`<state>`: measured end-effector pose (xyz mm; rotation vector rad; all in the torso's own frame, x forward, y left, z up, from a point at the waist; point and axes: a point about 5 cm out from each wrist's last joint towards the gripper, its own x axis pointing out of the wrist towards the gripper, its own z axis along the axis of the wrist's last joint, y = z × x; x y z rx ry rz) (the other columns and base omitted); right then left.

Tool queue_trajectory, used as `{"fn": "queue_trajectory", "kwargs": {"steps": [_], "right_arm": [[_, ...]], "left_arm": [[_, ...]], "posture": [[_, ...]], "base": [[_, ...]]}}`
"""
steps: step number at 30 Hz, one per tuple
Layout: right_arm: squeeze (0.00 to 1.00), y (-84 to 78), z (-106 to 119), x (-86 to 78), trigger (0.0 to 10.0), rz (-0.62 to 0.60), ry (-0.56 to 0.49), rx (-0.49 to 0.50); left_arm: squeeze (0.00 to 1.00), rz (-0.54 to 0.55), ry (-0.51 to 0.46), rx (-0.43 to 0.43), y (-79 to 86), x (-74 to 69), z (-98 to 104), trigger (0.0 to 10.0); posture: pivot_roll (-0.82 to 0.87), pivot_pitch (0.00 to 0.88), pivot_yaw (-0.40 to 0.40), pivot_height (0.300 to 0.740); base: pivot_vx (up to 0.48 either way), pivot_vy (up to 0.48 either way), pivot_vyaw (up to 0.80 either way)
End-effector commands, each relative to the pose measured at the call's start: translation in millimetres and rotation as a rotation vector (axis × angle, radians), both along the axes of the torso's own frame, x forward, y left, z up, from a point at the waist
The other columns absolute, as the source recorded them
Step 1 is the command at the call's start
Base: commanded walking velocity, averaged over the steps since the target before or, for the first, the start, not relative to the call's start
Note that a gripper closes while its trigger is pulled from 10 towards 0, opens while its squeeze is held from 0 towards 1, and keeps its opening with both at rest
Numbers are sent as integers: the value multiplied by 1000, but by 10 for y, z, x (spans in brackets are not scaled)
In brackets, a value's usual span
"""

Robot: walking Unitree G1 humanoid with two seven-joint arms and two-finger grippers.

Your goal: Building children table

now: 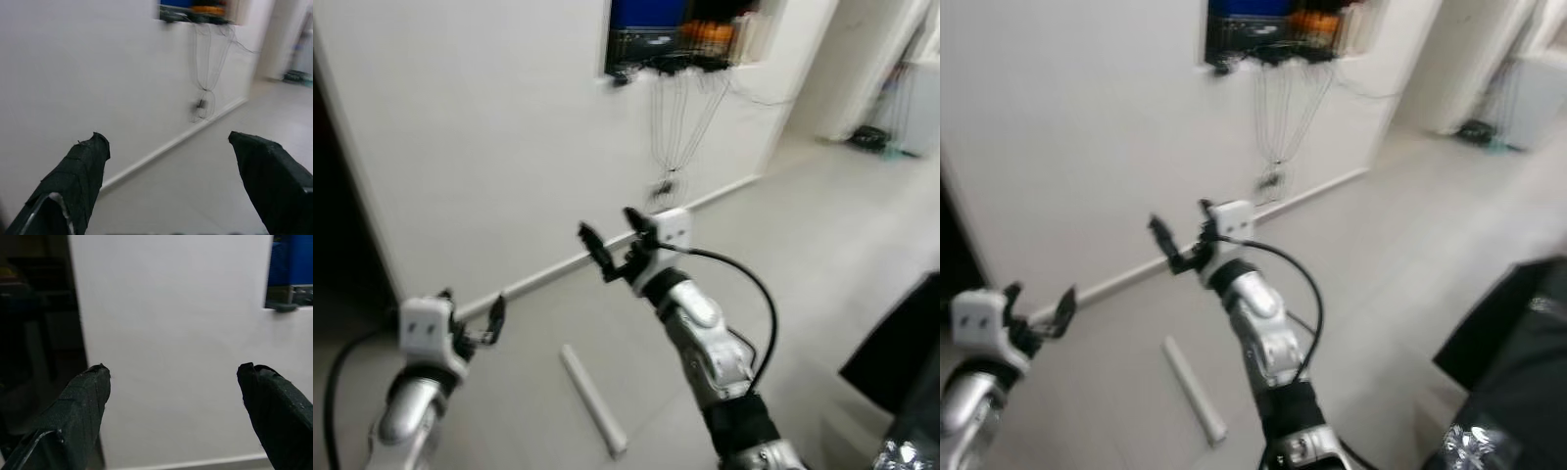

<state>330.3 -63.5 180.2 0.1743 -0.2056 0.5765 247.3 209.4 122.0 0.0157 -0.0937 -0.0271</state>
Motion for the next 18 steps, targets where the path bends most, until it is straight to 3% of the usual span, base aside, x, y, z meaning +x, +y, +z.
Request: {"fn": "queue_trajectory", "kwargs": {"steps": [1, 12, 18], "right_arm": [[0, -33, -2, 17, 10000, -16, 0, 5], [0, -20, -18, 19, 10000, -22, -6, -24], [0, -9, -21, 16, 10000, -21, -11, -39]], "left_arm": [[0, -10, 3, 1, -13, 9, -12, 10000], [0, -12, 6, 4, -15, 19, -18, 10000], [0, -12, 17, 4, -24, 26, -34, 10000]], "posture": [[97, 0, -115, 740], [95, 0, -111, 740], [96, 0, -112, 740]], "base": [[292, 0, 0], [291, 0, 0], [0, 0, 800]]}}
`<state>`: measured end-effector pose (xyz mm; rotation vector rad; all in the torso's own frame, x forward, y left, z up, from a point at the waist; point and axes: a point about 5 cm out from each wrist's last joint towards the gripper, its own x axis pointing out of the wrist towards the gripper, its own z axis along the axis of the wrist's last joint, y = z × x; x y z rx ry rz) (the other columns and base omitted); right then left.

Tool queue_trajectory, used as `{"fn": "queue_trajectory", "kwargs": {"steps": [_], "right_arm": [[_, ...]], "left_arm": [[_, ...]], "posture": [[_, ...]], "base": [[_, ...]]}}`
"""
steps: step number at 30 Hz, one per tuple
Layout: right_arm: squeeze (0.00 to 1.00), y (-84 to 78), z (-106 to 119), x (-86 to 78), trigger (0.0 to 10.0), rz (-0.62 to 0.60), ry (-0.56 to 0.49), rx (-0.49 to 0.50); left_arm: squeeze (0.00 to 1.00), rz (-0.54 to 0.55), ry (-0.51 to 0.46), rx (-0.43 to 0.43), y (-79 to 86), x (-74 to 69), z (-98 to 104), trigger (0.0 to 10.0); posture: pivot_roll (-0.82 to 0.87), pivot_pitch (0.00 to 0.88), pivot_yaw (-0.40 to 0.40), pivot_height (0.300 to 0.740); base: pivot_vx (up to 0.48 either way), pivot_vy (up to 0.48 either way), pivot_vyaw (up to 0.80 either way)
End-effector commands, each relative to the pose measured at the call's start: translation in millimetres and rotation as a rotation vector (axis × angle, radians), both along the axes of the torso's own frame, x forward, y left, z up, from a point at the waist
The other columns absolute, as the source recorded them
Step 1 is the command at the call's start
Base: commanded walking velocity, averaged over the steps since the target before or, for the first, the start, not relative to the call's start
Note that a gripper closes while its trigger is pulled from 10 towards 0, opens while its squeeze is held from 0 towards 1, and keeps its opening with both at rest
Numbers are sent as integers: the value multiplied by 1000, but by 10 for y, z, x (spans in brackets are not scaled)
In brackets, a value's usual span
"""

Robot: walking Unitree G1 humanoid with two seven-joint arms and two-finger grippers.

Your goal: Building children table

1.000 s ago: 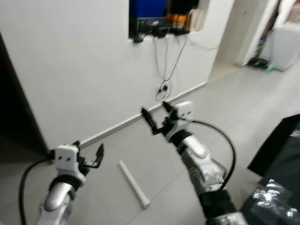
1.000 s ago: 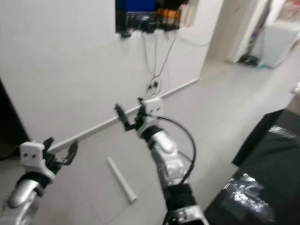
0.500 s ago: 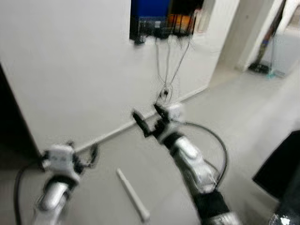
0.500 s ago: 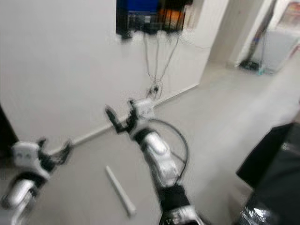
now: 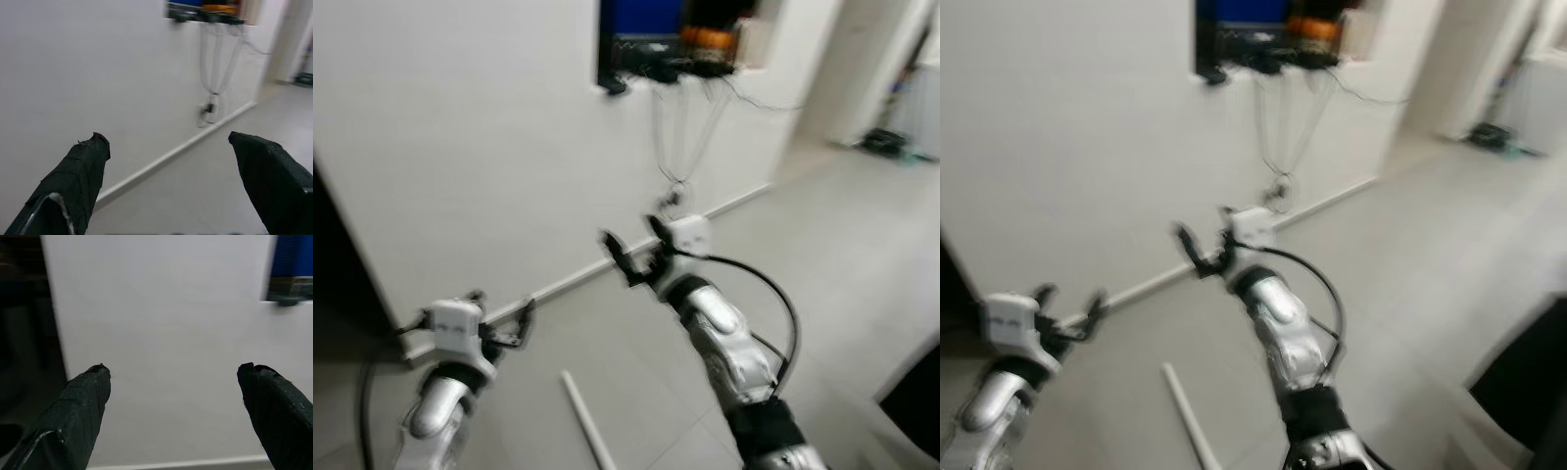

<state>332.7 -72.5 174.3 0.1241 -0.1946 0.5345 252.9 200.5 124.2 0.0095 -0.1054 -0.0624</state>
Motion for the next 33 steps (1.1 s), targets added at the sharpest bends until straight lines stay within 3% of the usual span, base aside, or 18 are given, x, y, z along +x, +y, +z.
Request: {"fn": "queue_trajectory", "kwargs": {"steps": [1, 23, 33], "right_arm": [[0, 81, 39, -6, 10000, 26, -12, 3], [0, 91, 15, 6, 10000, 25, -7, -7], [0, 68, 10, 20, 10000, 14, 13, 31]], "left_arm": [[0, 23, 27, 13, 64, -30, -54, 10000], [0, 36, 12, 12, 60, -18, -40, 10000], [0, 20, 17, 18, 26, -24, -61, 10000]], "posture": [[97, 0, -113, 740], [96, 0, -115, 740], [96, 0, -114, 740]], "base": [[0, 0, 800], [0, 0, 794], [0, 0, 0]]}}
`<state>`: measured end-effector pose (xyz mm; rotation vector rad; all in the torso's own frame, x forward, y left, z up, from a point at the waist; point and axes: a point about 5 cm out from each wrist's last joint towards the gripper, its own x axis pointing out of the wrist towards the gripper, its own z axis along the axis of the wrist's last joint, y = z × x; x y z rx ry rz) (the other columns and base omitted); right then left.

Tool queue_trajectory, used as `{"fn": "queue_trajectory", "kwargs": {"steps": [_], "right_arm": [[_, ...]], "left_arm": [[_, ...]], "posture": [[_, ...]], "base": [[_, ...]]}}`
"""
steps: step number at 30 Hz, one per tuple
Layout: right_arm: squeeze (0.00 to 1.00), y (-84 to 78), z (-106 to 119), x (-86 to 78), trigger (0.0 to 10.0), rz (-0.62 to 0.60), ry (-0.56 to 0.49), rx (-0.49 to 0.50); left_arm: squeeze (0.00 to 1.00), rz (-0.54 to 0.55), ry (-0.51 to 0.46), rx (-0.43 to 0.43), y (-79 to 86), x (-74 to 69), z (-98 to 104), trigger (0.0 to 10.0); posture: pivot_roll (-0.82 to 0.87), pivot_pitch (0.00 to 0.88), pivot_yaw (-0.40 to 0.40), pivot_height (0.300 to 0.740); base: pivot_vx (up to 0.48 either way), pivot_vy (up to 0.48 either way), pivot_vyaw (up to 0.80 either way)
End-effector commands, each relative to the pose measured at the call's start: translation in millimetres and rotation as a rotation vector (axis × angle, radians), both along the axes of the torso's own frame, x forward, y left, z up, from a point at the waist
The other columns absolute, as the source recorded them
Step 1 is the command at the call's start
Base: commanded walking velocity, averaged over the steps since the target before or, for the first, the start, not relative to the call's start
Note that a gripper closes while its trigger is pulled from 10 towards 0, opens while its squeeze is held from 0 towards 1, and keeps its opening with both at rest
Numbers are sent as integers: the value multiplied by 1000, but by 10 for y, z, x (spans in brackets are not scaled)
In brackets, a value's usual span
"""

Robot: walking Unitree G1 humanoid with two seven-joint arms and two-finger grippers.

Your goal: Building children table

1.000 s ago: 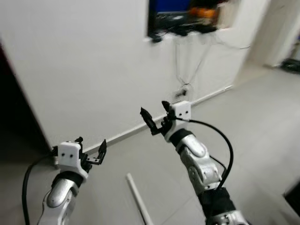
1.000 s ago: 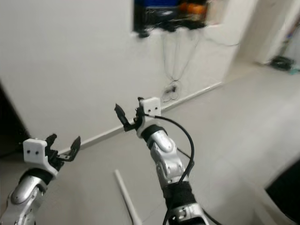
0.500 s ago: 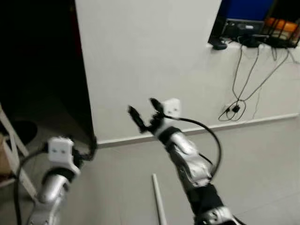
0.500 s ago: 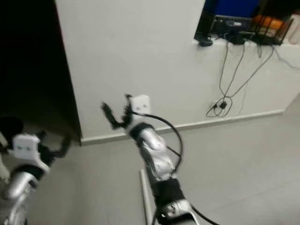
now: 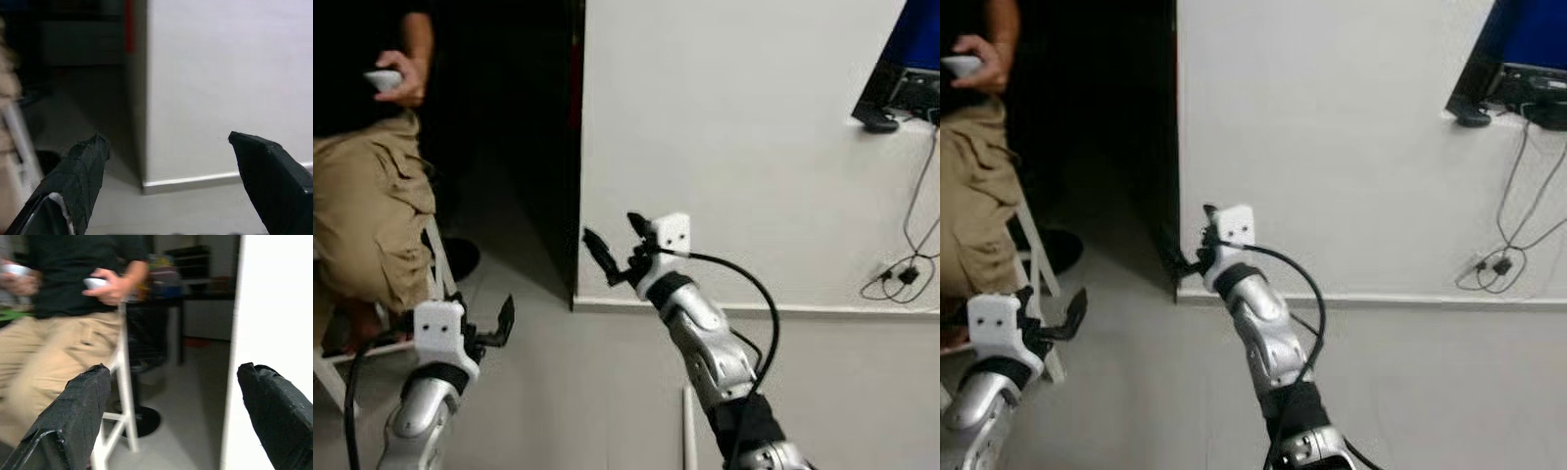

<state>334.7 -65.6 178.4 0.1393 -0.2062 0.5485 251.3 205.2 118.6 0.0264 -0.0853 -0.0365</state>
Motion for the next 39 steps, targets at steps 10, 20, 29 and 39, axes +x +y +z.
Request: {"fn": "queue_trajectory", "kwargs": {"steps": [10, 20, 29, 39], "right_arm": [[0, -23, -38, 9, 10000, -14, 28, 17], [0, -31, -37, 14, 10000, -19, 28, 16], [0, -28, -39, 14, 10000, -19, 26, 14], [0, -37, -45, 14, 10000, -24, 24, 11]], "left_arm": [[0, -62, -29, 3, -101, -8, 33, 10000], [0, -71, -25, 3, -116, -4, 28, 10000], [0, -89, -30, 1, -141, -6, 28, 10000], [0, -102, -34, 0, -168, 12, 31, 10000]], "posture": [[87, 0, -108, 740], [86, 0, -107, 740], [87, 0, -107, 740], [81, 0, -104, 740]], "base": [[0, -221, 0], [0, -478, 0], [0, -478, 0], [0, -479, 0]]}}
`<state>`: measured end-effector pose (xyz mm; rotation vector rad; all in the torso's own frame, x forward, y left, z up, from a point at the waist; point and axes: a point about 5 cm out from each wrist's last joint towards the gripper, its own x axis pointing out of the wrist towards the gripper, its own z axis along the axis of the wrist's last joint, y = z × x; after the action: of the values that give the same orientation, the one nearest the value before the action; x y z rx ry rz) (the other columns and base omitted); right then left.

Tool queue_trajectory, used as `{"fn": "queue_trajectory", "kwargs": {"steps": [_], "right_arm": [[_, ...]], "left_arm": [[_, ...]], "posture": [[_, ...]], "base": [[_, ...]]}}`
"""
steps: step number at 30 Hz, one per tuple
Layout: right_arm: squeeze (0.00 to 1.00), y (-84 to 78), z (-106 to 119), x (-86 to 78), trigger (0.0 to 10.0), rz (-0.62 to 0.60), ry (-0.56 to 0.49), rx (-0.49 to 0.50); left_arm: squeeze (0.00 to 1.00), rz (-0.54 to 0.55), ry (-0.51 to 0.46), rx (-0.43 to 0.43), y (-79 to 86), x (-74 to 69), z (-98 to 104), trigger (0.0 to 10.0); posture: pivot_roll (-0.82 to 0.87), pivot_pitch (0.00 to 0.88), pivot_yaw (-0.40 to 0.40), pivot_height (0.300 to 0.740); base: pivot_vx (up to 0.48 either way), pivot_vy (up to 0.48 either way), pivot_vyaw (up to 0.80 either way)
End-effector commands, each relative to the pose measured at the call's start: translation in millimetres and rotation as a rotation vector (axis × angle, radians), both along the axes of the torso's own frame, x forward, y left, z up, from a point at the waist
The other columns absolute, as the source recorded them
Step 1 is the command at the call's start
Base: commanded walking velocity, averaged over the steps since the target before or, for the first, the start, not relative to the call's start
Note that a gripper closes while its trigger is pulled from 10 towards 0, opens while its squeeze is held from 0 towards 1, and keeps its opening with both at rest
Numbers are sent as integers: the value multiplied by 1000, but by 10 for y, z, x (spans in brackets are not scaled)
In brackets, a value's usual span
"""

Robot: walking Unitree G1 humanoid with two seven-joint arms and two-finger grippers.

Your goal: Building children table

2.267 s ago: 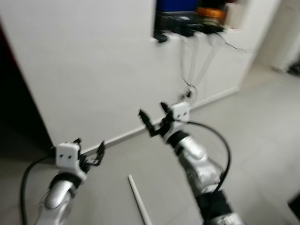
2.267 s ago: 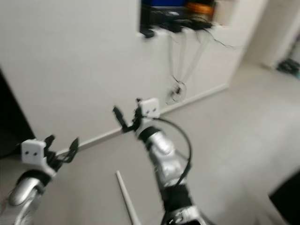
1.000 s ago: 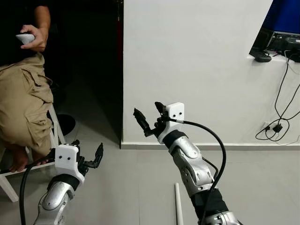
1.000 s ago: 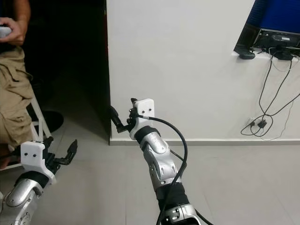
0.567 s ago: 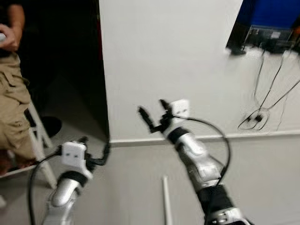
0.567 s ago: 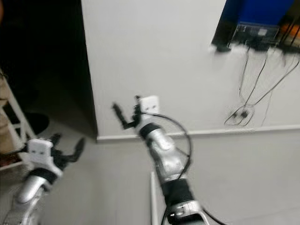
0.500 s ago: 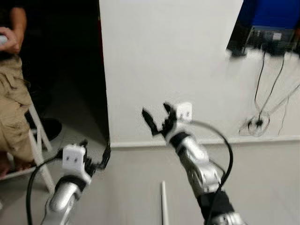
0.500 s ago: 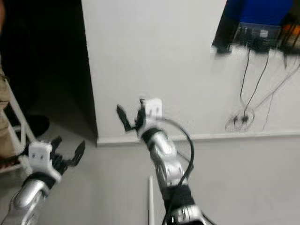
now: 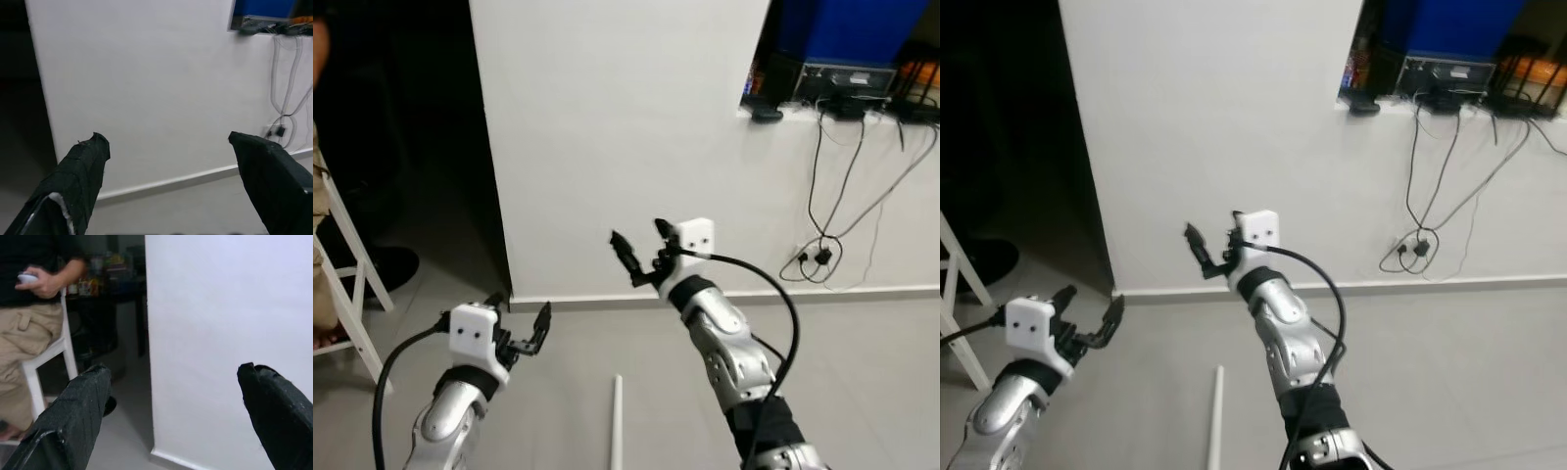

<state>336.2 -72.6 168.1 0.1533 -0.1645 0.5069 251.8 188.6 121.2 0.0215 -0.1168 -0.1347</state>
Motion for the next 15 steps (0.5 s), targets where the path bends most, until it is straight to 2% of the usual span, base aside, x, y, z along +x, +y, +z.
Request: {"fn": "queue_trajectory", "kwargs": {"steps": [1, 8, 15], "right_arm": [[0, 33, 59, 0, 10000, 13, -23, 5], [0, 33, 60, 2, 10000, 17, -25, 3], [0, 37, 64, 0, 10000, 21, -28, 1]], "left_arm": [[0, -3, -6, -3, -2, 9, 8, 10000], [0, -4, -11, -10, -10, 9, 9, 10000], [0, 4, -22, -22, -7, 10, 20, 10000]], "posture": [[82, 0, -104, 740], [82, 0, -107, 740], [81, 0, -108, 740]], "base": [[0, -480, 0], [0, -437, 0], [0, 0, 0]]}}
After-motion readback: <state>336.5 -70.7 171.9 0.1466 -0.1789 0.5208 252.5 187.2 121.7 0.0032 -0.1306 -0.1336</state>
